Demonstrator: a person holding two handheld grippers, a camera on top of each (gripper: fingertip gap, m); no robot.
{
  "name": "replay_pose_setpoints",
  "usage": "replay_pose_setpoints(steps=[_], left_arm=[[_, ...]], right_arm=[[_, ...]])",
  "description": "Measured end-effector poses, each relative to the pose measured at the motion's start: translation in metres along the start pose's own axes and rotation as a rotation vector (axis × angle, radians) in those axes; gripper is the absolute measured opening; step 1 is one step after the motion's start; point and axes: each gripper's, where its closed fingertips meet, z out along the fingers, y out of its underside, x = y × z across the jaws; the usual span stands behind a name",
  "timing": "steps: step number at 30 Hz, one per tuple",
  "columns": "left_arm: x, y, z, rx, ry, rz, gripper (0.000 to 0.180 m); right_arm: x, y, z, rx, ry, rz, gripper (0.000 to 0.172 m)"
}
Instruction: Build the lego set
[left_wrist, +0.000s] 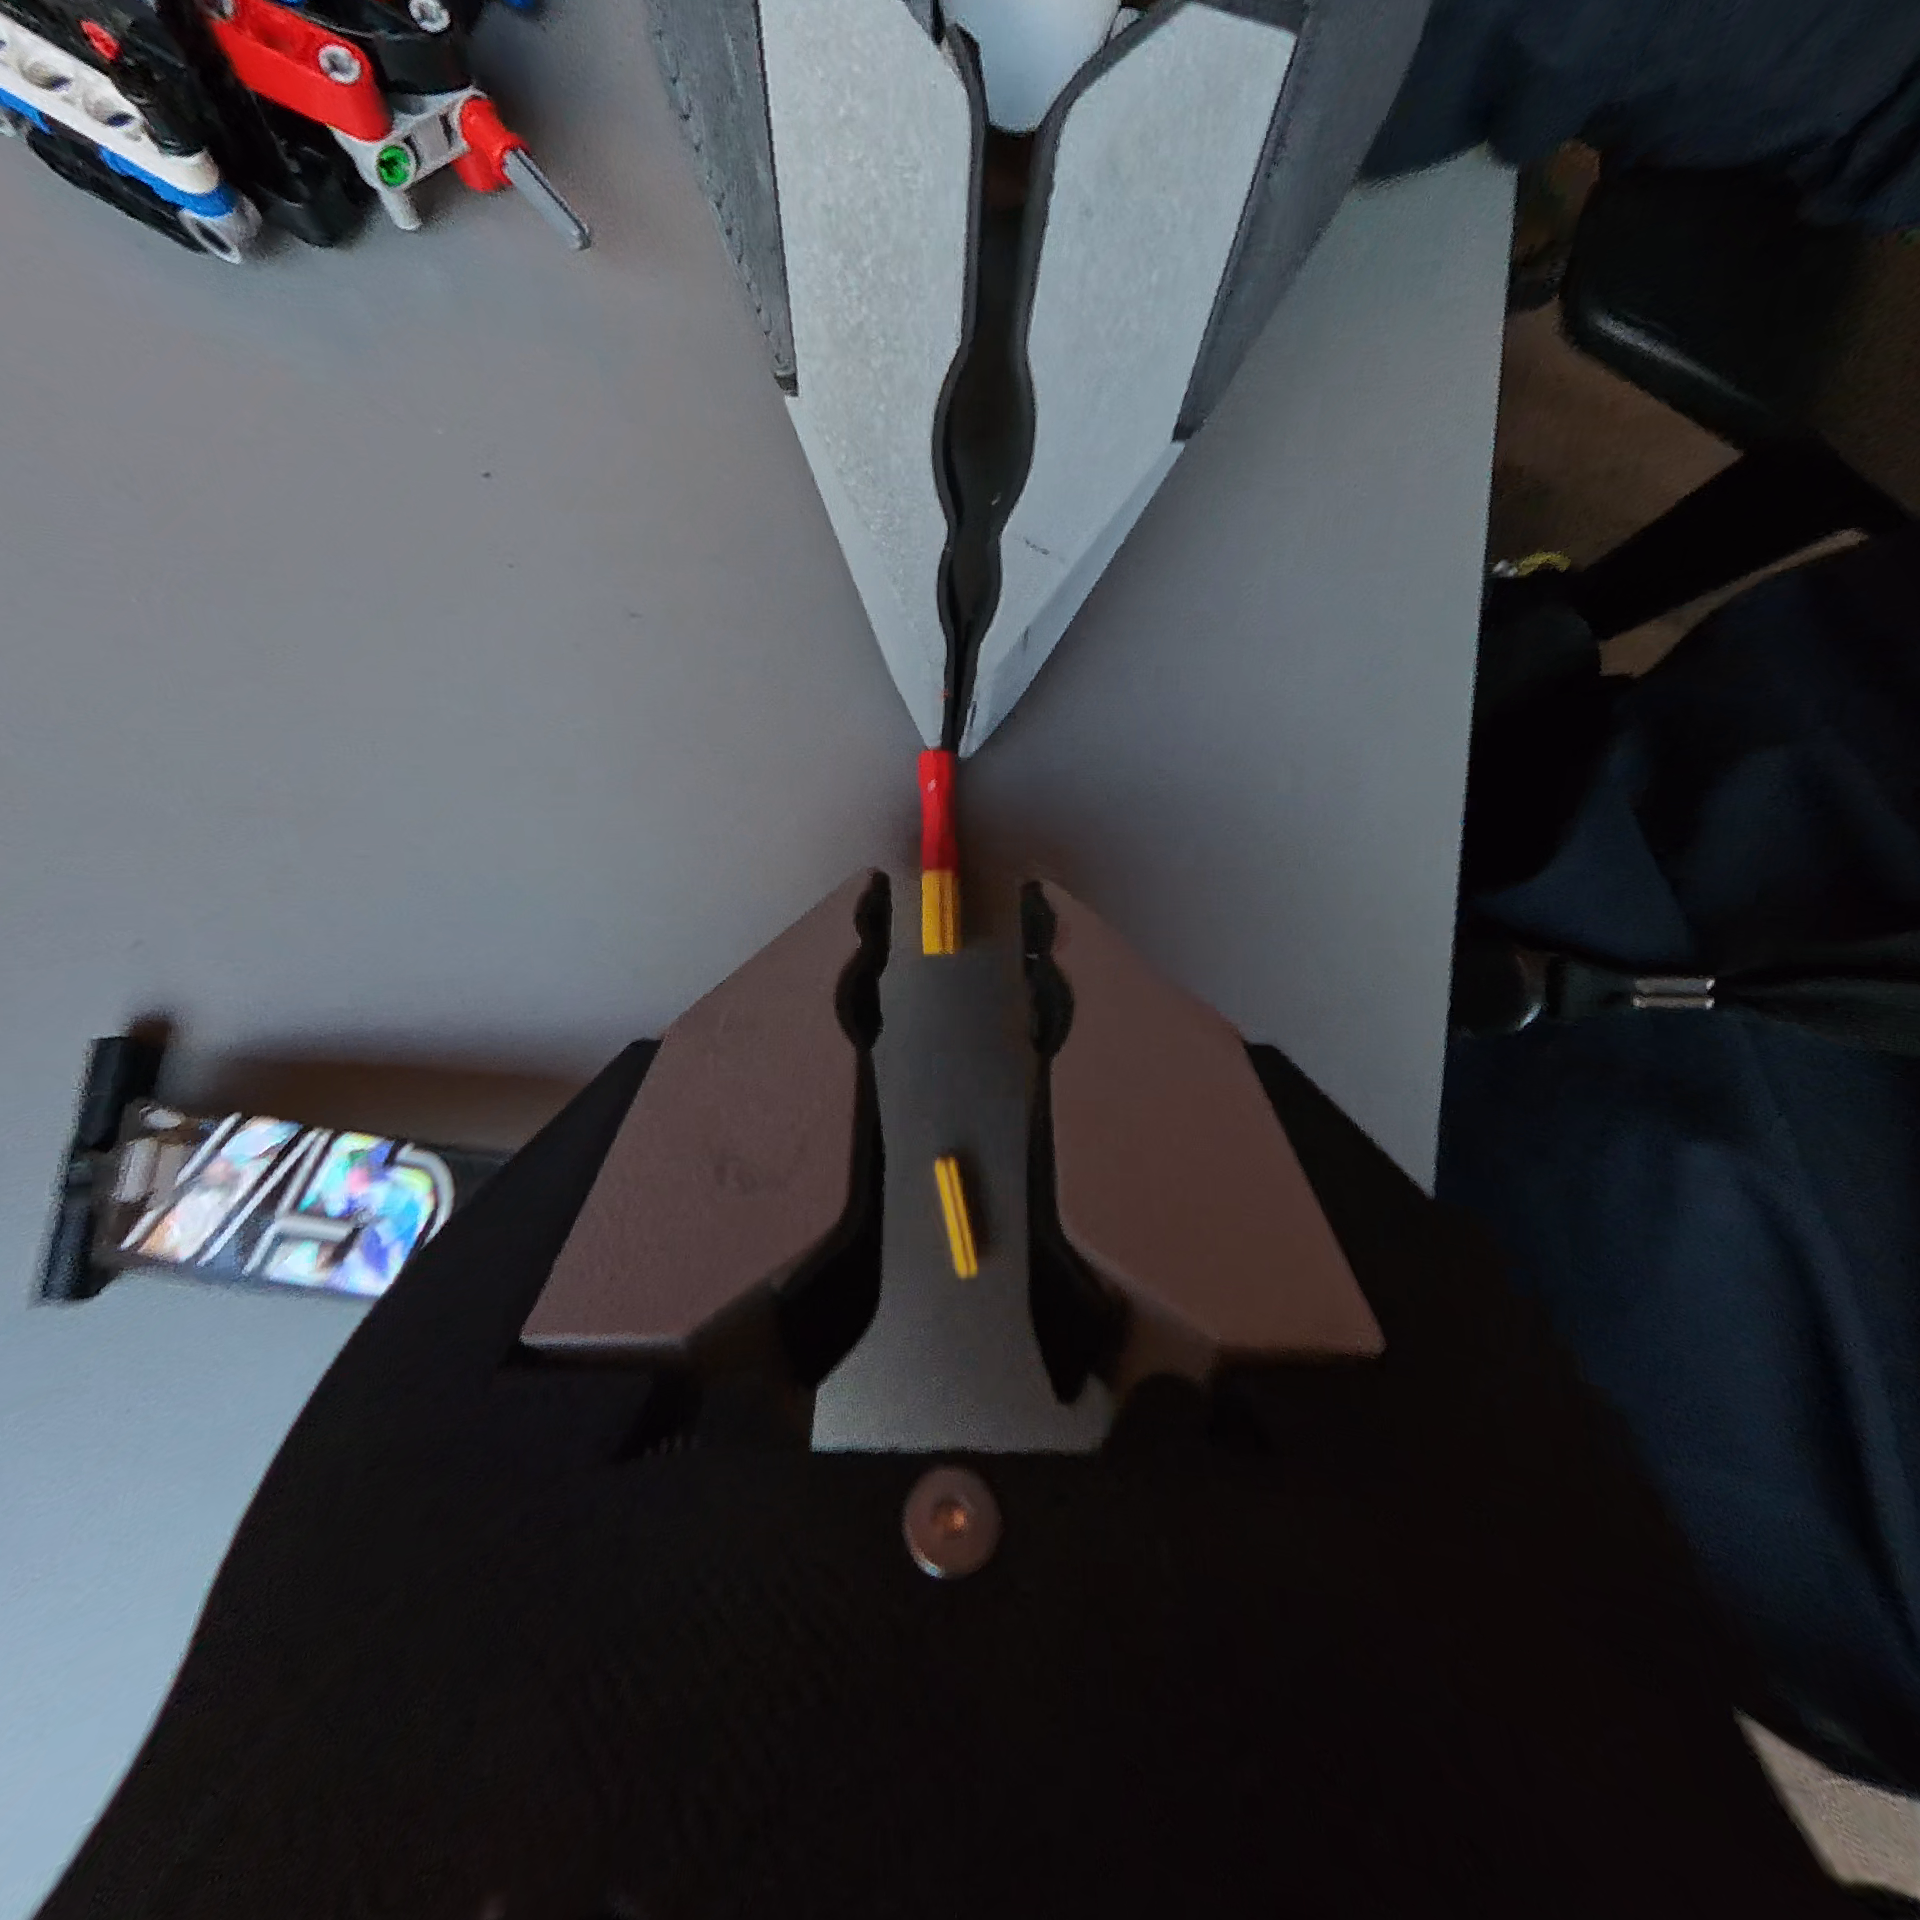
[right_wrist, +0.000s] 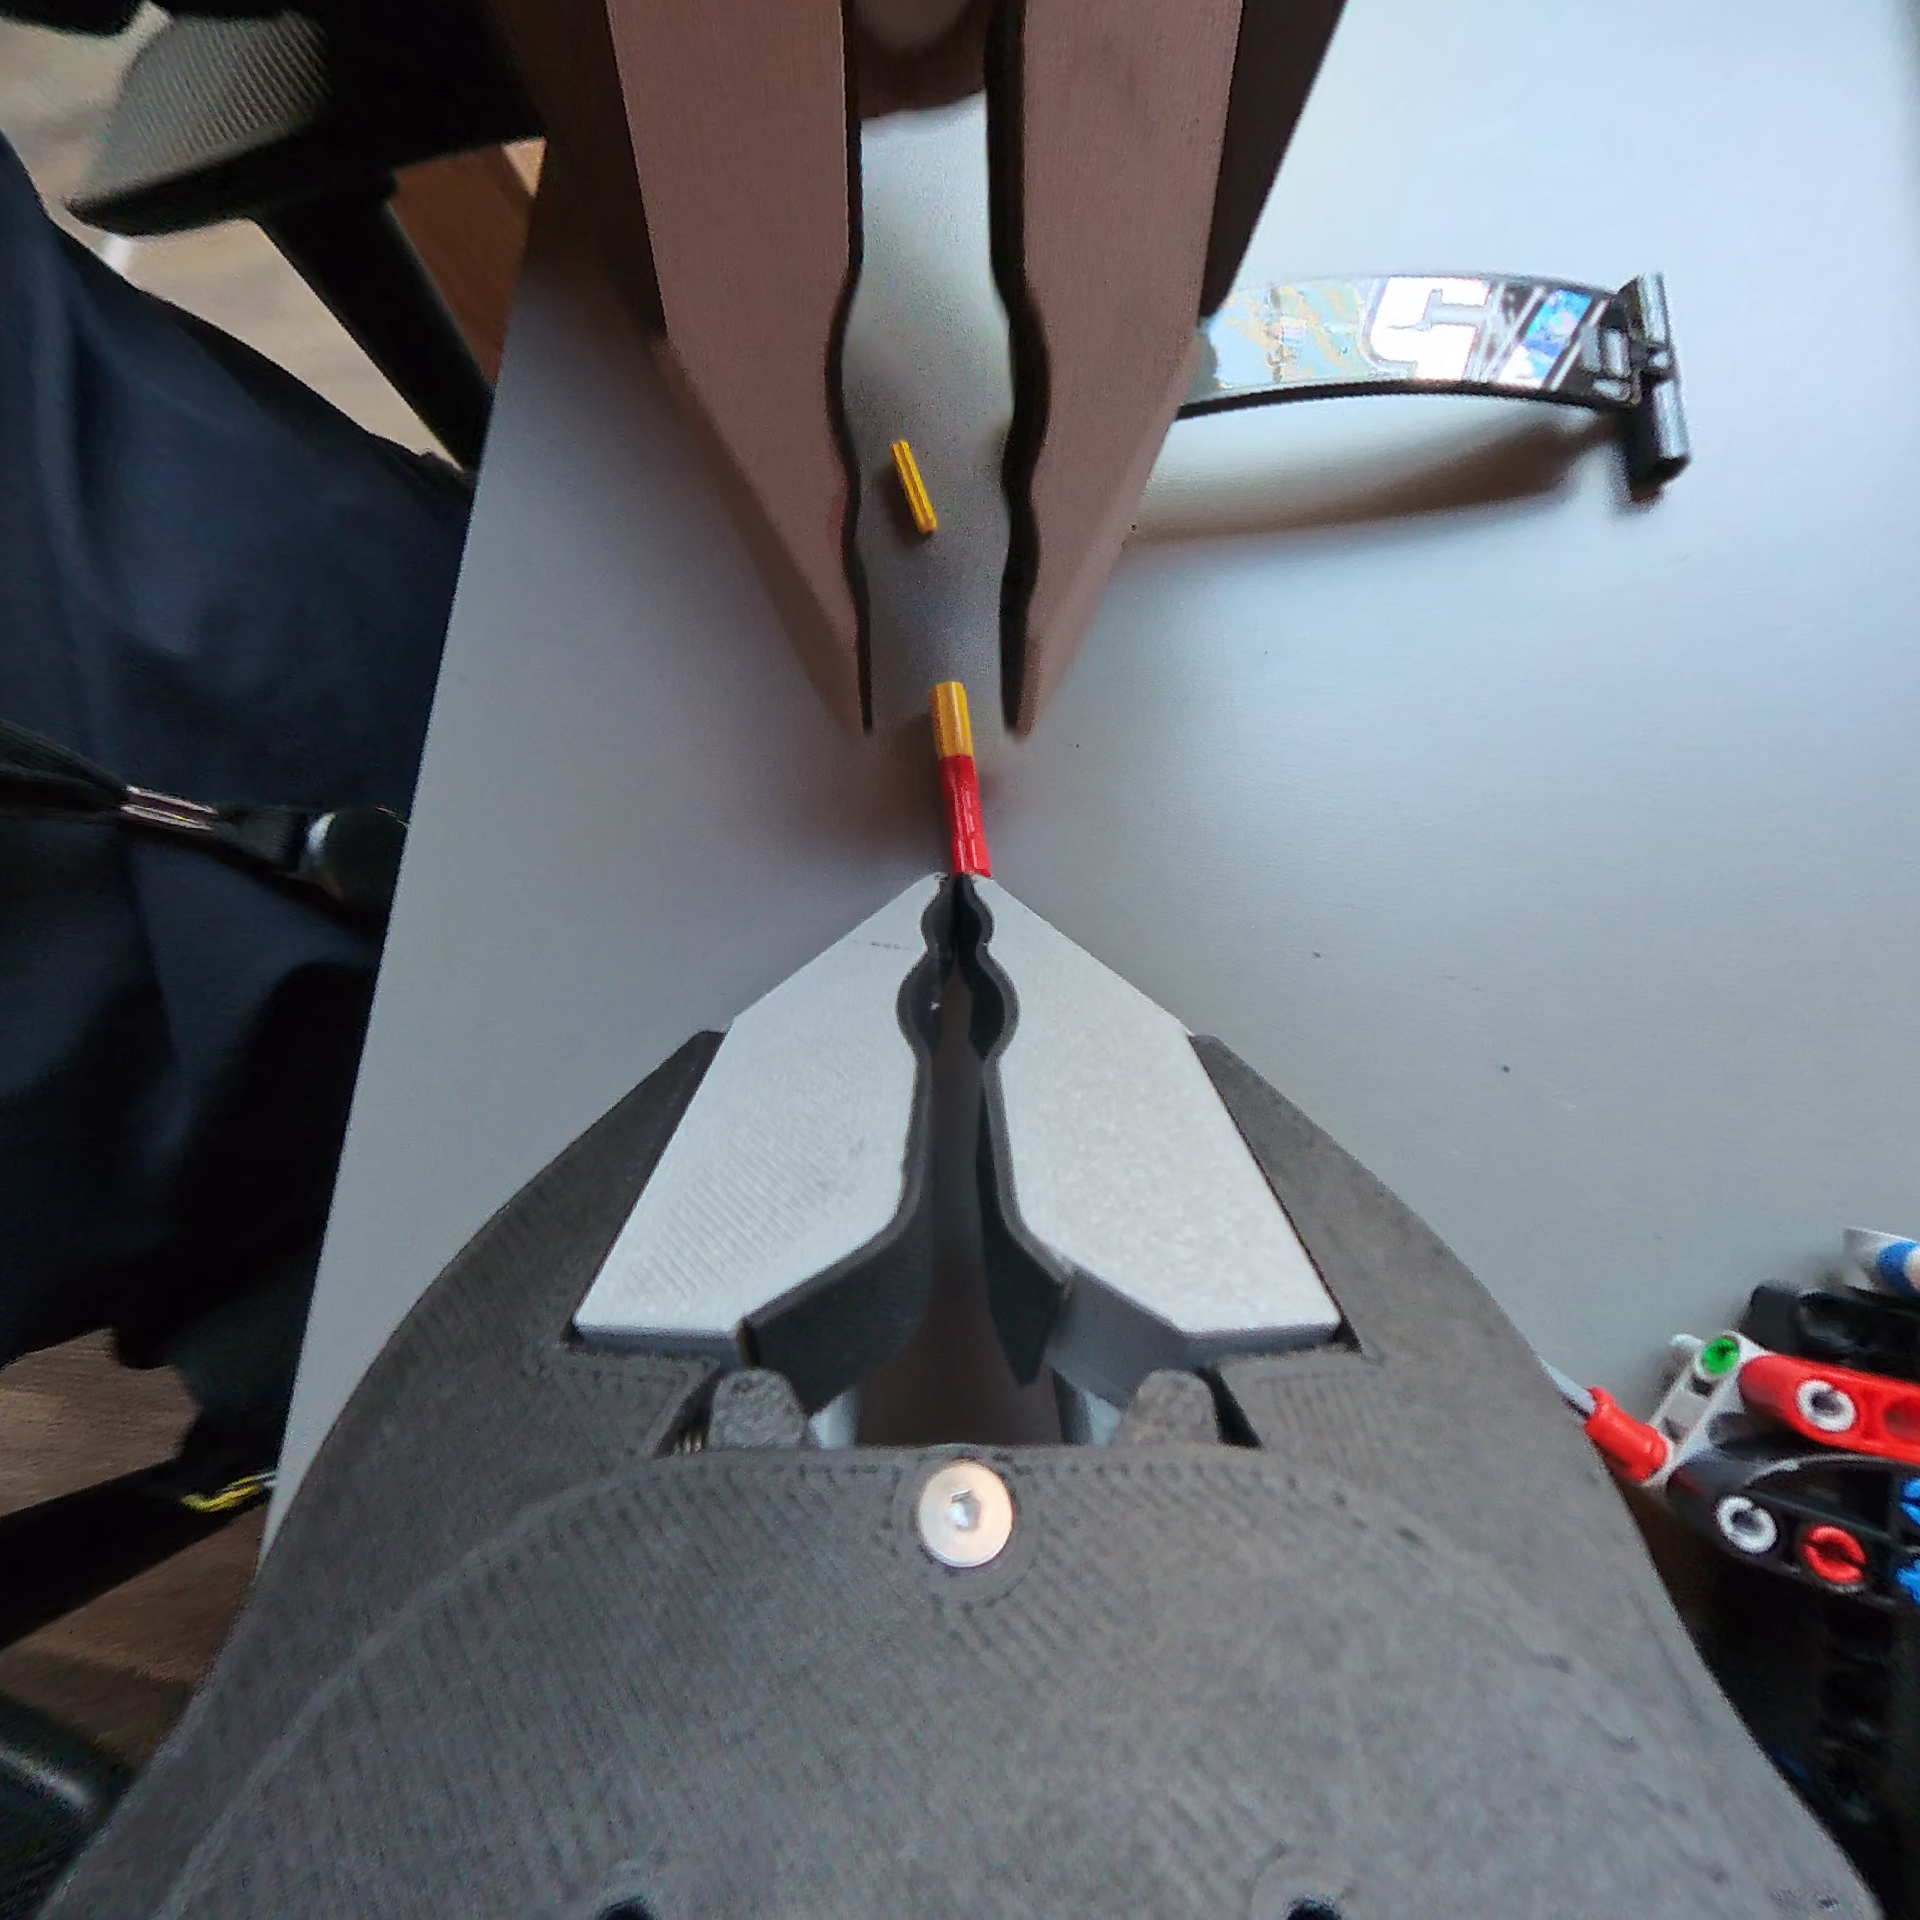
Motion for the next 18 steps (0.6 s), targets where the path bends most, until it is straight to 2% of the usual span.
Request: replay_pose_setpoints(steps=[5,10,18], left_arm=[[-0.004,0.007,-0.02,-0.041,-0.085,0.063,0.024],[-0.015,0.026,-0.026,-0.117,-0.176,0.06,0.015],[-0.003,0.044,-0.053,-0.086,-0.184,-0.013,0.018]], right_arm=[[0.001,0.001,-0.002,0.001,0.015,-0.009,0.0],[0.004,0.001,-0.005,0.009,0.047,-0.03,0.0],[0.006,-0.005,-0.008,0.046,0.064,-0.037,0.007]])
